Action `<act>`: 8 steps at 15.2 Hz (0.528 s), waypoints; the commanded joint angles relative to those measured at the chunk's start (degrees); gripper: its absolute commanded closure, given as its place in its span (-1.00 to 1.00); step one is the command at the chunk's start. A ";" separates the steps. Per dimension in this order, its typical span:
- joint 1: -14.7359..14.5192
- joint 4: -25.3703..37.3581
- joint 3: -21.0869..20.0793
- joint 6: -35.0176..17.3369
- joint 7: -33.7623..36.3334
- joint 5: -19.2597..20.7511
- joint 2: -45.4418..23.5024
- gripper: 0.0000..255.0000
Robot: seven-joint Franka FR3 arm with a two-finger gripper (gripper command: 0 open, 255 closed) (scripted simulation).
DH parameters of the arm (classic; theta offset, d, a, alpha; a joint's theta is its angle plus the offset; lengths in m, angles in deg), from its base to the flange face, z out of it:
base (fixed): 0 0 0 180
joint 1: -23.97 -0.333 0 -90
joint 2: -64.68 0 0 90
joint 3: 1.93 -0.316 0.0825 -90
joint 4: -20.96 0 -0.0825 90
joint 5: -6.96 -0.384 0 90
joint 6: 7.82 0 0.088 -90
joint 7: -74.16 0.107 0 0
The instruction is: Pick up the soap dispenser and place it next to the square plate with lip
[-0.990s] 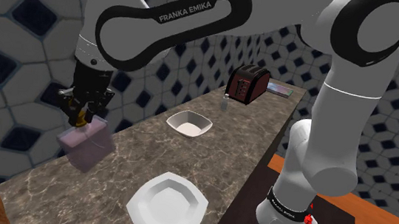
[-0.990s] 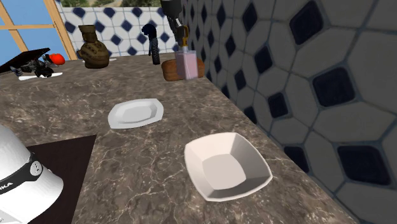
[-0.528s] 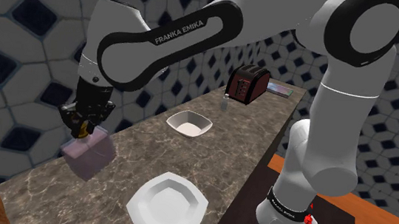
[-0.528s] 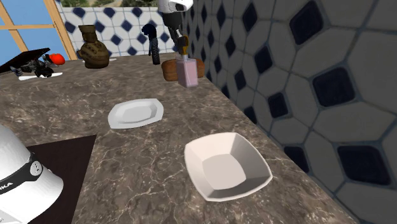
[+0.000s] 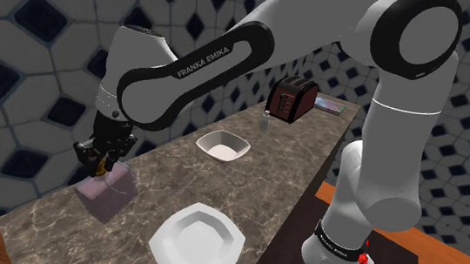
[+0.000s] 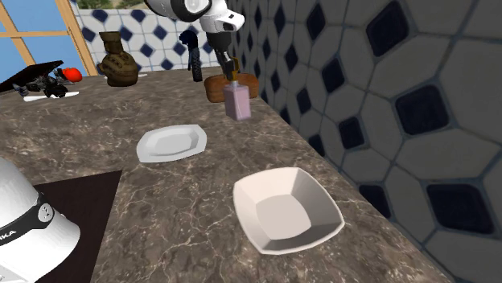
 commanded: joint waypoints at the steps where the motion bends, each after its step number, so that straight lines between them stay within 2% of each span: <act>1: -0.01 -0.56 -0.01 -1.38 -0.20 -0.08 -0.76 1.00; 8: -0.03 -1.08 -0.04 -2.59 -0.35 -0.14 -1.46 1.00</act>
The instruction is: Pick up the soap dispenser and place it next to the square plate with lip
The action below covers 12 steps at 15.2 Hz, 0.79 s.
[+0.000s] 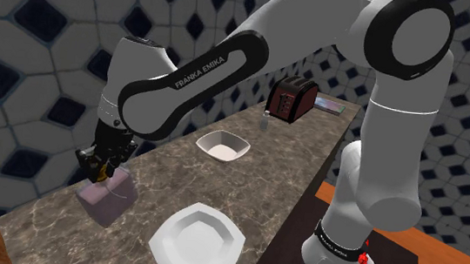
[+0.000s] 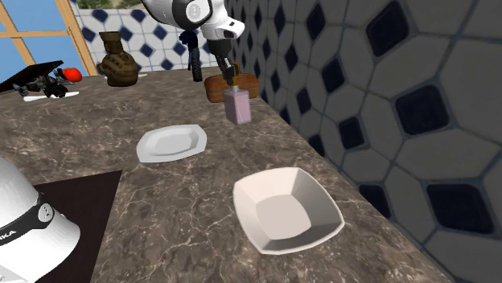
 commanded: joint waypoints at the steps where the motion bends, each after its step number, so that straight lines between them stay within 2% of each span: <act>1: 0.00 0.01 0.00 -0.03 0.00 0.00 0.01 1.00; 3: 0.00 0.01 0.00 -0.03 0.00 0.00 0.01 1.00; 4: 0.00 0.00 0.00 -0.03 0.00 0.00 0.01 -1.00; 9: 0.00 0.01 0.00 -0.03 0.00 0.00 0.01 -1.00; 12: 0.48 -0.33 0.13 4.45 -0.36 -0.54 4.79 -1.00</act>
